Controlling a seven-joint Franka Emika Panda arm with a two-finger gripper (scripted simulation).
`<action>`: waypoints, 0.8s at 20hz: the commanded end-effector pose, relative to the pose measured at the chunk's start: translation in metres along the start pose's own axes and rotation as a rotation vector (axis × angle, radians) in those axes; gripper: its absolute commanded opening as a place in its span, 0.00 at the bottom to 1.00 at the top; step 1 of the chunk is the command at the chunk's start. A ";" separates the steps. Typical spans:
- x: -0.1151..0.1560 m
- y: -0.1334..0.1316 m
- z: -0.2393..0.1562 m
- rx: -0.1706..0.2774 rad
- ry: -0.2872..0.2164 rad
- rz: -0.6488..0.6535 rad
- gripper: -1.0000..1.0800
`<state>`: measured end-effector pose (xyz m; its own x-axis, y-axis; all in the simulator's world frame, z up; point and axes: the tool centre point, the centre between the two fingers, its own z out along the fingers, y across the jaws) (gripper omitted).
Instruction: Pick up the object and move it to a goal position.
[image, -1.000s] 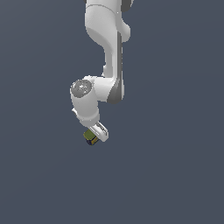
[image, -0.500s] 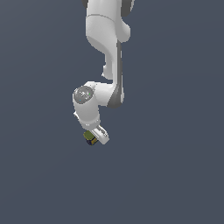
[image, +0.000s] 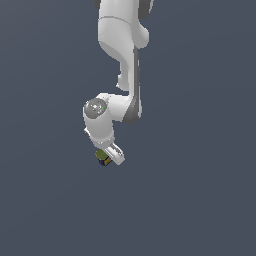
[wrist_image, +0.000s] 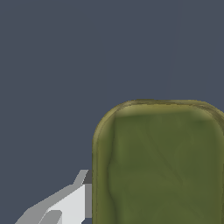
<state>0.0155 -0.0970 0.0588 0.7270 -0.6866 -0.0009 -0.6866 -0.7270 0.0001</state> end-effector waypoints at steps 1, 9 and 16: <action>-0.001 -0.001 -0.001 0.000 0.000 0.000 0.00; -0.017 -0.014 -0.025 0.000 0.000 0.000 0.00; -0.052 -0.043 -0.076 0.000 0.000 0.000 0.00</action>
<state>0.0071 -0.0414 0.1197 0.7263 -0.6873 -0.0044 -0.6873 -0.7263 0.0036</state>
